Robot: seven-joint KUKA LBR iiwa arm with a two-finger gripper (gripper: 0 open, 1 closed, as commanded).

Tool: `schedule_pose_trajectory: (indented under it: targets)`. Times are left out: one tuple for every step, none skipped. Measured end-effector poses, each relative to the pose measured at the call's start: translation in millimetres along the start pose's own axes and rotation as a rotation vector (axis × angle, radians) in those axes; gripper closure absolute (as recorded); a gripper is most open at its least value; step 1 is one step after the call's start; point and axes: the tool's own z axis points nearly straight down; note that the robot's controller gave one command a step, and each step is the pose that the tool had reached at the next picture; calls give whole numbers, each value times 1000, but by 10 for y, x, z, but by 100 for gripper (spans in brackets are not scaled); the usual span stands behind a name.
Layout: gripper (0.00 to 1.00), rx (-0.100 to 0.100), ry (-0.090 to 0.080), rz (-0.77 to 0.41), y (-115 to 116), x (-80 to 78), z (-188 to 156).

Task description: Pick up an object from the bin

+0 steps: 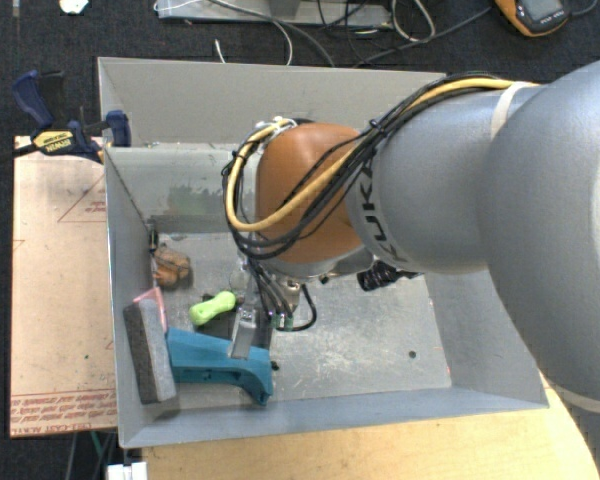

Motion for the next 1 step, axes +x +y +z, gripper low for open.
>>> schedule_pose_trajectory:
  targets:
    - [0,-2,-3,205,-396,-66,422]
